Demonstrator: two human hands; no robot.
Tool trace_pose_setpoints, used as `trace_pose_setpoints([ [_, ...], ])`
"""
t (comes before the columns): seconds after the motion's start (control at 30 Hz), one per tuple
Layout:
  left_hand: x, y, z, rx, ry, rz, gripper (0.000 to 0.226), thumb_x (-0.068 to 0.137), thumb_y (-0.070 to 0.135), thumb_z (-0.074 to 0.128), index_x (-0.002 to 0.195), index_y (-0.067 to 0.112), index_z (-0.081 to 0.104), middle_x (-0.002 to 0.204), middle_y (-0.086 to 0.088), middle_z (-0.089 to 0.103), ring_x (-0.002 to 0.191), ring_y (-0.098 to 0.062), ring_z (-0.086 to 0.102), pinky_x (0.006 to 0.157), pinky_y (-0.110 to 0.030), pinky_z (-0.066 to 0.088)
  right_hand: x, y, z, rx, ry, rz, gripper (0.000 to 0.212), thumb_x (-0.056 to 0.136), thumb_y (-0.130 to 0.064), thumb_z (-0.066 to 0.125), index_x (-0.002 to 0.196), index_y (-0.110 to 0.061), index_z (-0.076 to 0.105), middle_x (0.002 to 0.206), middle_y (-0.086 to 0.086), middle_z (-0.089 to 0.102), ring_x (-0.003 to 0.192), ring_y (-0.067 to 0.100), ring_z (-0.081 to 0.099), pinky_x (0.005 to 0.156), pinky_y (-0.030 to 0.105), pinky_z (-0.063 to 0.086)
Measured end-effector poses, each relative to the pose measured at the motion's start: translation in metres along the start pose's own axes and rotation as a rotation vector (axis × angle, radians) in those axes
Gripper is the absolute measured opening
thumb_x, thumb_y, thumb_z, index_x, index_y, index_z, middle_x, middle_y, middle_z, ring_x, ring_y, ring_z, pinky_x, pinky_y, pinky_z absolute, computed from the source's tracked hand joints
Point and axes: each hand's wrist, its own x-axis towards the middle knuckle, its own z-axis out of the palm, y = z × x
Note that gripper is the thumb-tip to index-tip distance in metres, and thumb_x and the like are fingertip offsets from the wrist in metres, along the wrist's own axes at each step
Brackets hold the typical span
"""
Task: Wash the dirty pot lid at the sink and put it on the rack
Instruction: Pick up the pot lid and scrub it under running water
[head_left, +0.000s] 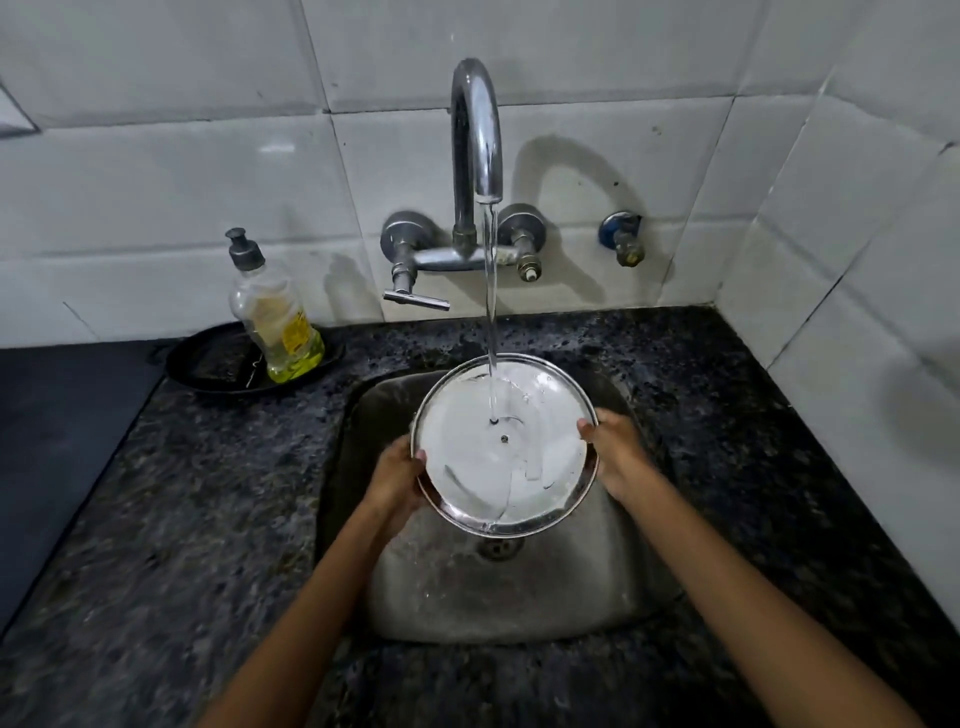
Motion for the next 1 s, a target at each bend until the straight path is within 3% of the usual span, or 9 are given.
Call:
trace_pose_setpoints([
  [0.1, 0.001, 0.012, -0.009, 0.088, 0.102, 0.074, 0.025, 0.093, 0.003, 0.038, 0.094, 0.013, 0.060, 0.077, -0.007, 0.061, 0.063, -0.021, 0.055, 0.054, -0.024, 0.049, 0.000, 0.023, 0.004, -0.231, -0.099, 0.007, 0.032, 0.084, 0.004, 0.047, 0.113, -0.005, 0.054, 0.092, 0.012, 0.062, 0.083, 0.023, 0.058, 0.074, 0.035, 0.050],
  [0.2, 0.000, 0.010, -0.021, 0.100, 0.189, 0.131, 0.025, 0.091, 0.002, 0.041, 0.086, 0.016, 0.062, 0.069, -0.005, 0.058, 0.057, -0.018, 0.051, 0.044, -0.017, 0.044, -0.014, 0.034, 0.008, -0.550, -0.166, -0.262, 0.048, 0.083, -0.011, 0.051, 0.129, -0.021, 0.044, 0.127, 0.001, 0.054, 0.121, 0.019, 0.047, 0.104, 0.034, 0.038],
  [0.4, 0.004, -0.013, -0.028, -0.169, 0.319, 0.027, 0.033, 0.089, -0.007, 0.039, 0.074, 0.013, 0.060, 0.051, 0.007, 0.063, 0.059, -0.014, 0.050, 0.050, -0.020, 0.045, -0.032, 0.016, 0.004, -1.171, -0.231, -0.779, 0.053, 0.089, -0.041, 0.022, 0.137, -0.023, 0.037, 0.148, 0.009, 0.034, 0.136, 0.030, 0.031, 0.110, 0.045, 0.030],
  [0.5, 0.001, -0.013, -0.013, -0.325, 0.316, -0.075, 0.035, 0.086, -0.013, 0.031, 0.066, 0.009, 0.050, 0.037, 0.006, 0.058, 0.049, -0.019, 0.054, 0.038, -0.015, 0.046, -0.033, 0.001, 0.004, -1.289, -0.132, -1.039, 0.041, 0.084, -0.008, 0.039, 0.119, -0.018, 0.059, 0.146, 0.023, 0.037, 0.134, 0.046, 0.032, 0.103, 0.056, 0.036],
  [0.6, -0.001, -0.007, -0.004, -0.424, 0.328, -0.183, 0.030, 0.090, -0.008, 0.034, 0.069, 0.006, 0.050, 0.057, -0.008, 0.062, 0.038, -0.014, 0.061, 0.033, -0.019, 0.047, -0.032, -0.021, 0.003, -1.319, -0.108, -1.198, 0.040, 0.077, -0.014, 0.034, 0.092, -0.018, 0.071, 0.120, 0.014, 0.066, 0.118, 0.036, 0.055, 0.106, 0.049, 0.035],
  [0.67, 0.000, 0.001, -0.005, -0.455, 0.308, -0.277, 0.023, 0.095, 0.006, 0.039, 0.080, 0.004, 0.056, 0.062, -0.013, 0.065, 0.052, -0.017, 0.068, 0.029, -0.022, 0.046, -0.030, -0.029, 0.004, -1.254, -0.164, -1.176, 0.036, 0.077, -0.012, 0.037, 0.088, -0.017, 0.071, 0.098, 0.006, 0.073, 0.104, 0.027, 0.063, 0.105, 0.043, 0.034],
  [0.73, 0.000, 0.016, -0.005, -0.497, 0.230, -0.323, 0.034, 0.098, 0.024, 0.038, 0.109, -0.001, 0.058, 0.062, -0.025, 0.069, 0.082, -0.030, 0.071, 0.030, -0.027, 0.048, -0.034, -0.040, 0.010, -1.055, -0.225, -0.989, 0.026, 0.081, -0.003, 0.045, 0.084, -0.013, 0.069, 0.083, 0.011, 0.072, 0.086, 0.029, 0.065, 0.087, 0.041, 0.049],
  [0.8, -0.003, 0.037, -0.005, -0.420, 0.133, -0.334, 0.046, 0.098, 0.035, 0.030, 0.122, 0.001, 0.050, 0.078, -0.041, 0.065, 0.085, -0.038, 0.070, 0.037, -0.031, 0.053, -0.034, -0.053, 0.021, -0.919, -0.181, -0.781, 0.017, 0.085, -0.004, 0.052, 0.083, -0.011, 0.067, 0.079, 0.016, 0.070, 0.079, 0.028, 0.063, 0.069, 0.035, 0.047],
  [1.0, 0.002, 0.113, 0.003, 0.254, 0.203, 0.116, 0.028, 0.088, 0.018, 0.054, 0.065, 0.002, 0.053, 0.062, -0.013, 0.048, 0.047, -0.020, 0.048, 0.049, -0.029, 0.044, -0.030, -0.091, 0.075, -0.790, -0.243, -0.510, 0.048, 0.089, -0.011, 0.053, 0.046, -0.017, 0.033, 0.048, -0.001, 0.035, 0.052, 0.018, 0.039, 0.052, 0.031, 0.026],
])
